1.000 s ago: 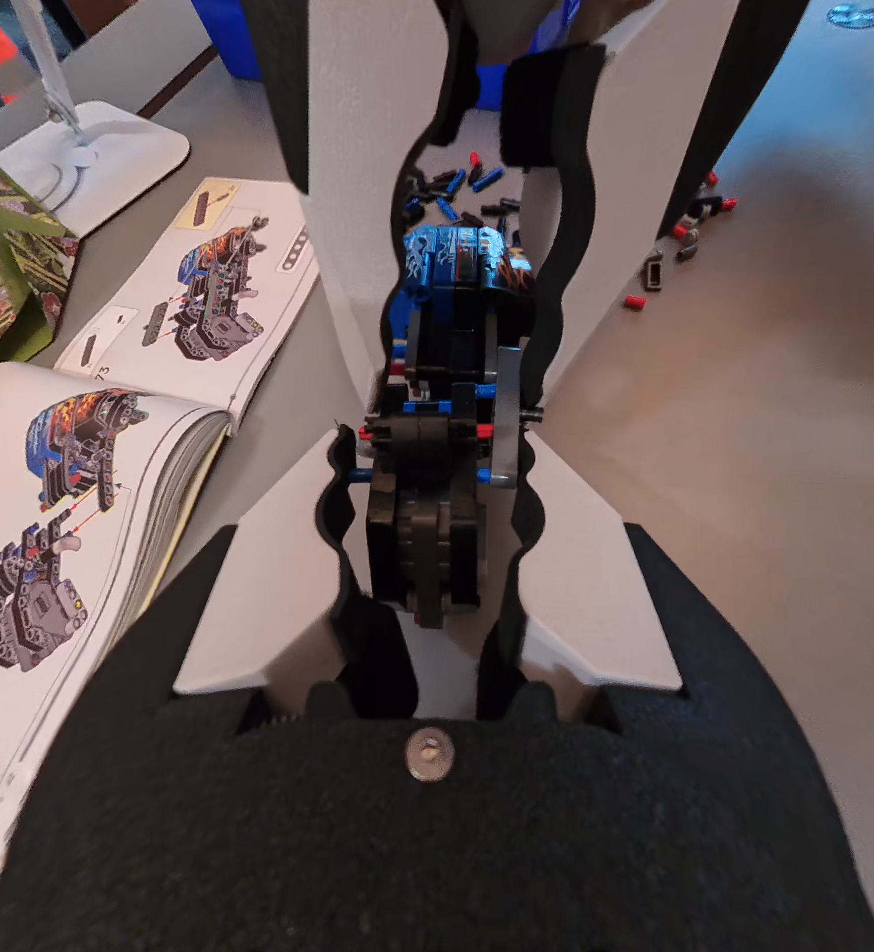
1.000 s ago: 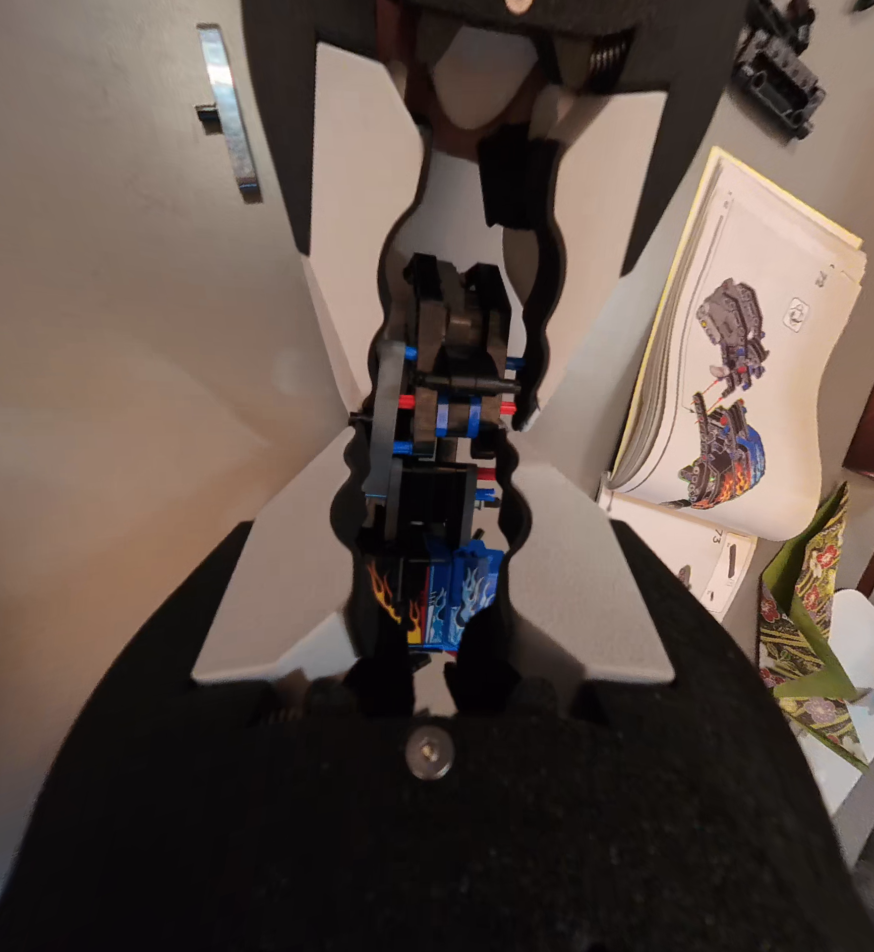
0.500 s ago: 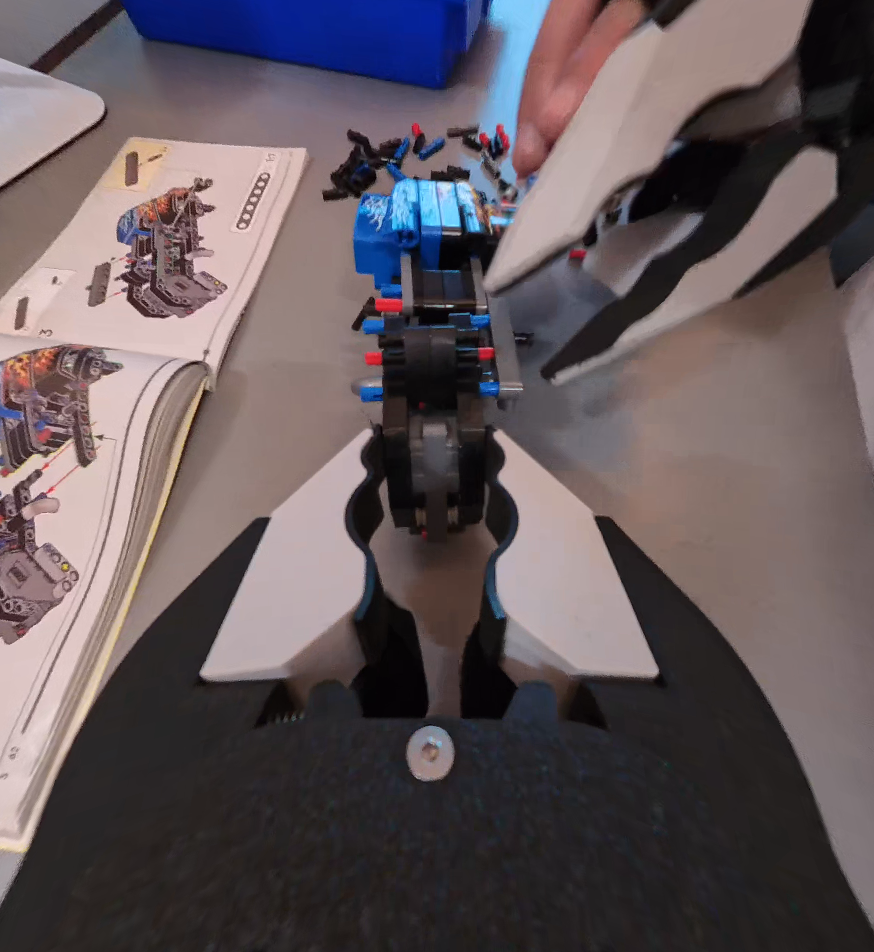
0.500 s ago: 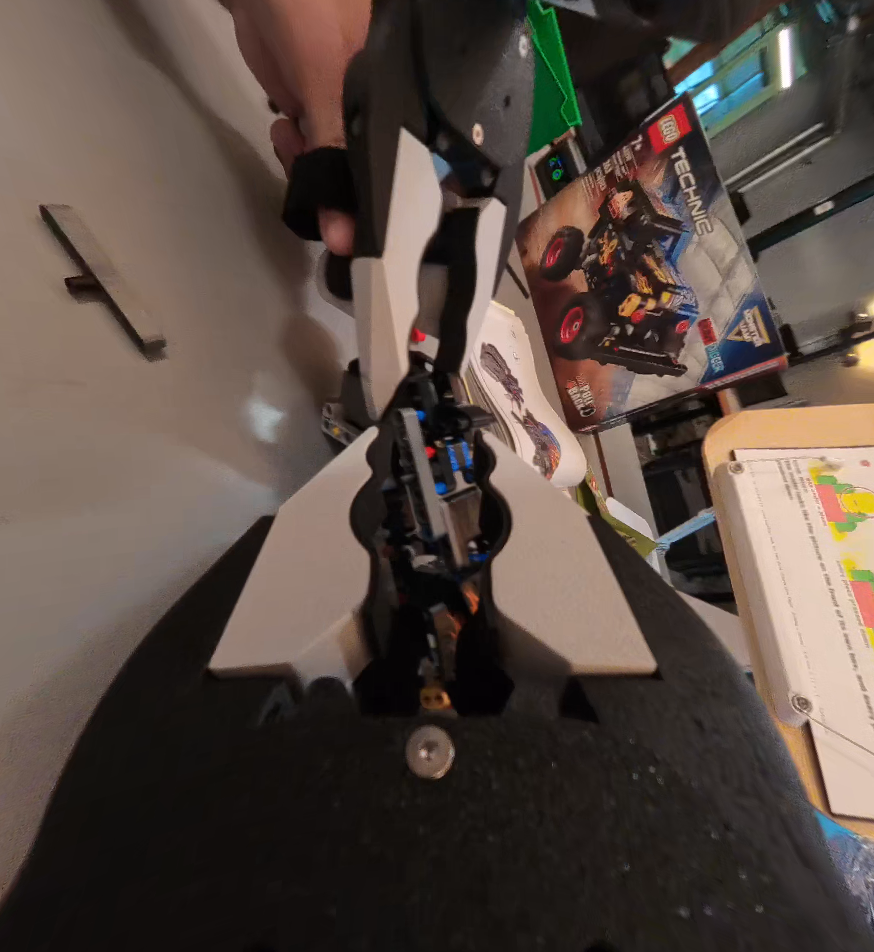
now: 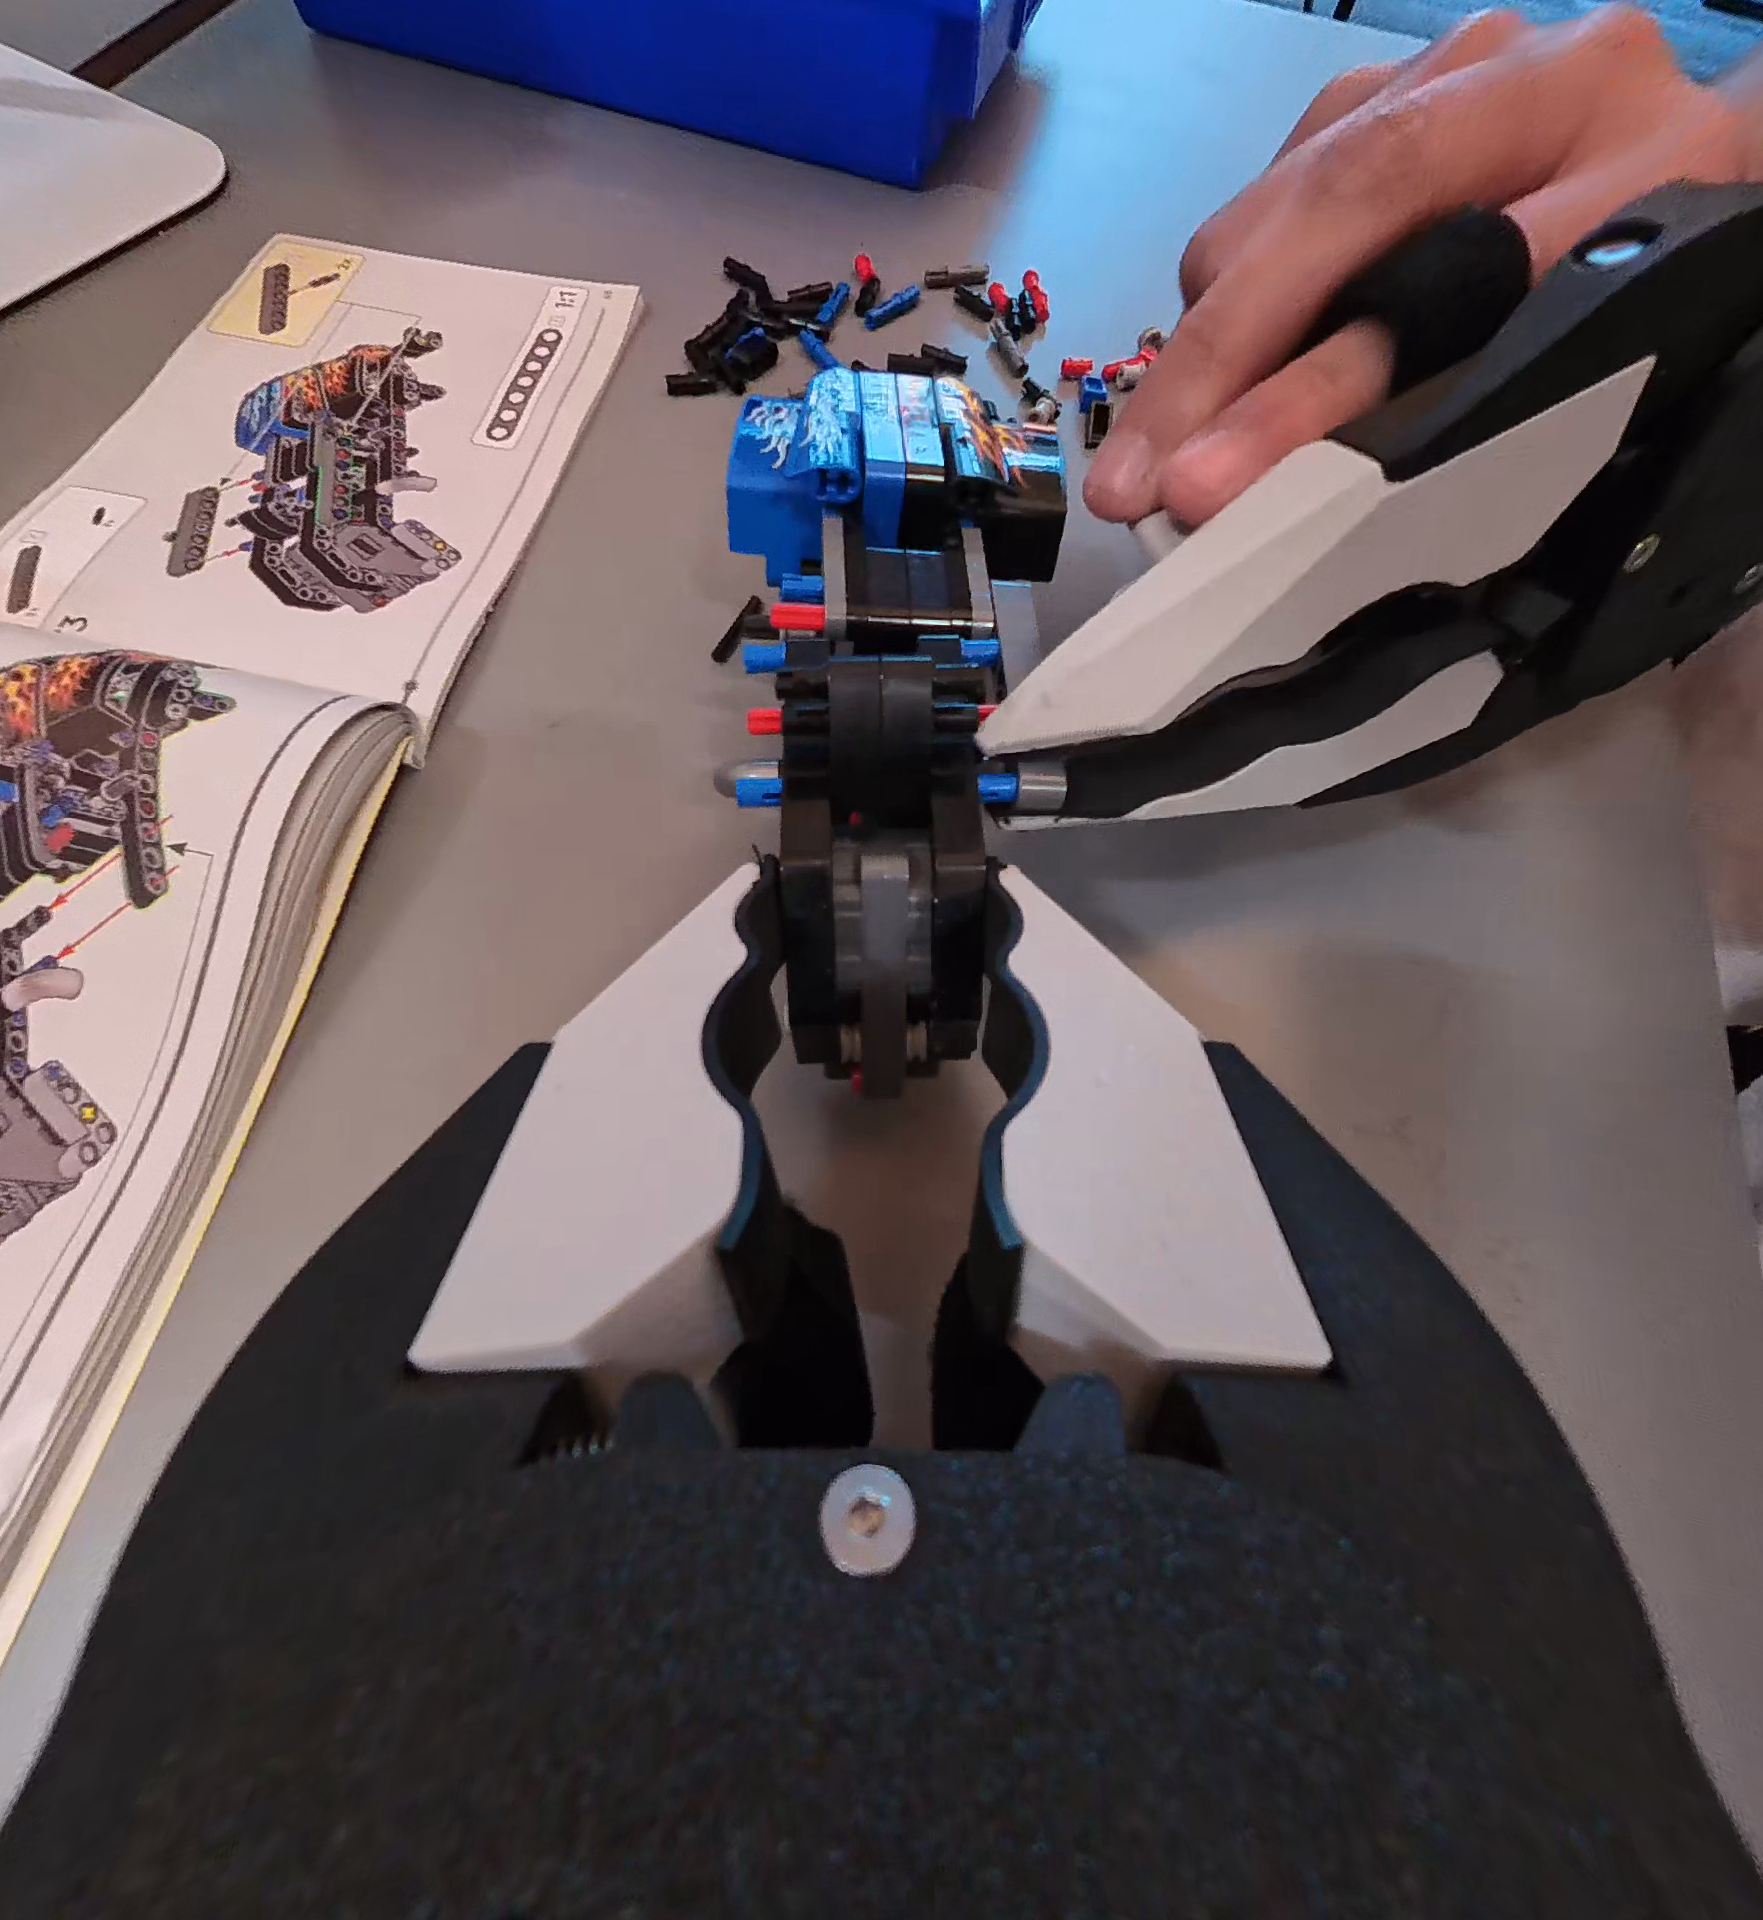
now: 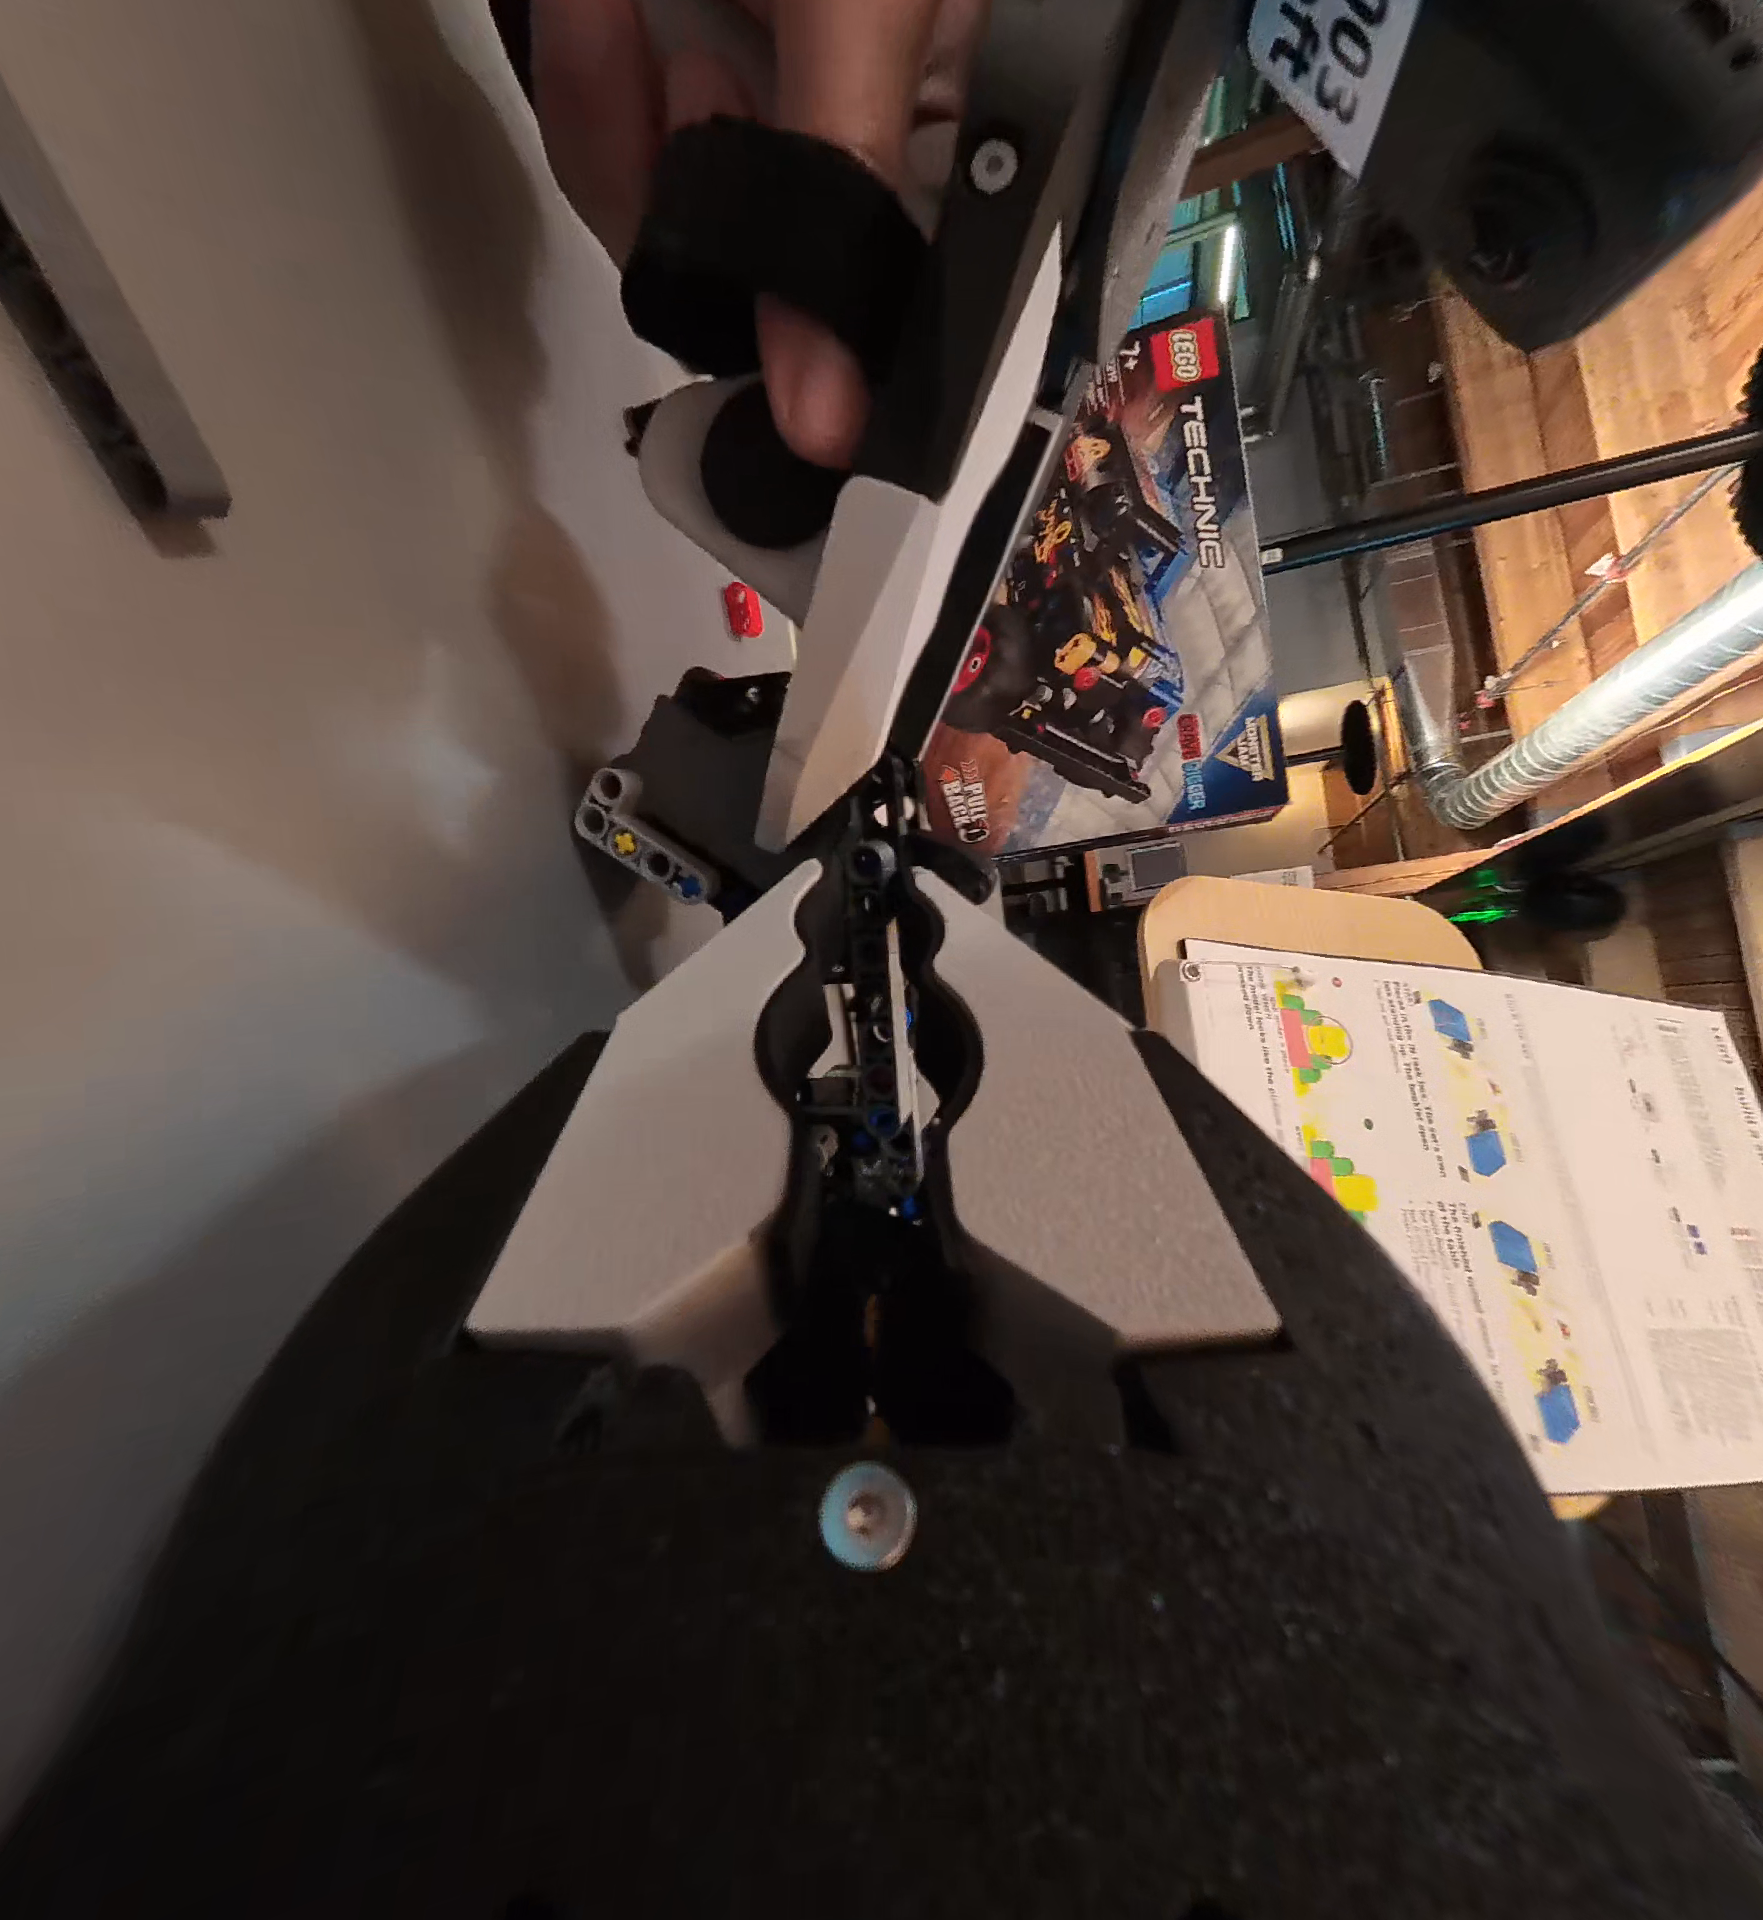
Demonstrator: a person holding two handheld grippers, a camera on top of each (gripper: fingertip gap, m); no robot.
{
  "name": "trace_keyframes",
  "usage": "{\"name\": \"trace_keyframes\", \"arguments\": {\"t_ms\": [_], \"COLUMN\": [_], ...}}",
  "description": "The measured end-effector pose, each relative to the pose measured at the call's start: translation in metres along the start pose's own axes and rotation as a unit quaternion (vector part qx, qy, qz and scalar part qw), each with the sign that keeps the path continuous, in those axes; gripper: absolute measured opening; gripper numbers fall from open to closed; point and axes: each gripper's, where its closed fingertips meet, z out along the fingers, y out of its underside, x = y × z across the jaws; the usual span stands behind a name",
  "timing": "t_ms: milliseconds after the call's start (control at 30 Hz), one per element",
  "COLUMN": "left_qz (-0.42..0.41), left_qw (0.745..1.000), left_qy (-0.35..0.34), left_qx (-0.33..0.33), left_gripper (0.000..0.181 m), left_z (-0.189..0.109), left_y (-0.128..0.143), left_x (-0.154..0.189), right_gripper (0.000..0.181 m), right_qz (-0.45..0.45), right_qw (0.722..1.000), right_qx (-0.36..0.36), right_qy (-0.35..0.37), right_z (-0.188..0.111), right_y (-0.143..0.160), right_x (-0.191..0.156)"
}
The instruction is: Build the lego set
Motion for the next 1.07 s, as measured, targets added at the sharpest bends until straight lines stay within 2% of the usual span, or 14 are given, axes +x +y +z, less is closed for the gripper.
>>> {"name": "trace_keyframes", "arguments": {"t_ms": [133, 367, 567, 700, 767, 833, 867, 933, 967, 1000, 1067], "left_qz": [0.011, 0.026, 0.029, 0.027, 0.028, 0.026, 0.027, 0.031, 0.033, 0.033, 0.034], "left_qw": [1.0, 1.0, 0.999, 1.0, 1.0, 1.0, 1.0, 0.999, 0.999, 0.999, 0.999], "left_qy": [0.0, -0.006, 0.003, 0.005, 0.004, 0.004, 0.004, 0.002, 0.002, 0.001, 0.001], "left_qx": [0.007, 0.009, 0.013, 0.014, 0.013, 0.013, 0.012, 0.011, 0.01, 0.009, 0.009], "left_gripper": [0.033, 0.033, 0.033, 0.033, 0.033, 0.033, 0.033, 0.033, 0.033, 0.033, 0.033], "left_z": [0.0, 0.0, 0.0, -0.001, -0.001, -0.001, -0.001, -0.001, -0.001, -0.001, -0.001], "left_y": [0.0, 0.0, 0.0, 0.0, 0.0, 0.0, 0.0, 0.0, 0.0, 0.0, 0.0], "left_x": [-0.002, -0.004, -0.004, -0.004, -0.005, -0.005, -0.005, -0.005, -0.005, -0.005, -0.005], "right_gripper": [0.008, 0.008, 0.008, 0.012, 0.019, 0.027, 0.032, 0.047, 0.057, 0.059, 0.057], "right_qz": [0.017, 0.006, -0.009, 0.017, 0.064, 0.149, 0.2, 0.278, 0.301, 0.305, 0.271], "right_qw": [1.0, 1.0, 1.0, 1.0, 0.996, 0.981, 0.969, 0.931, 0.909, 0.894, 0.889], "right_qx": [0.015, -0.004, 0.008, 0.02, 0.054, 0.077, 0.069, 0.057, 0.057, 0.066, 0.065], "right_qy": [-0.007, 0.006, 0.015, 0.004, -0.032, -0.102, -0.127, -0.231, -0.282, -0.32, -0.363], "right_z": [-0.003, 0.001, 0.0, -0.006, -0.015, -0.023, -0.022, -0.019, -0.02, -0.021, -0.017], "right_y": [0.0, 0.001, 0.0, -0.001, -0.006, -0.004, 0.005, 0.02, 0.023, 0.023, 0.027], "right_x": [-0.001, -0.002, -0.002, -0.003, -0.003, 0.002, 0.009, 0.012, 0.012, 0.014, 0.015]}}
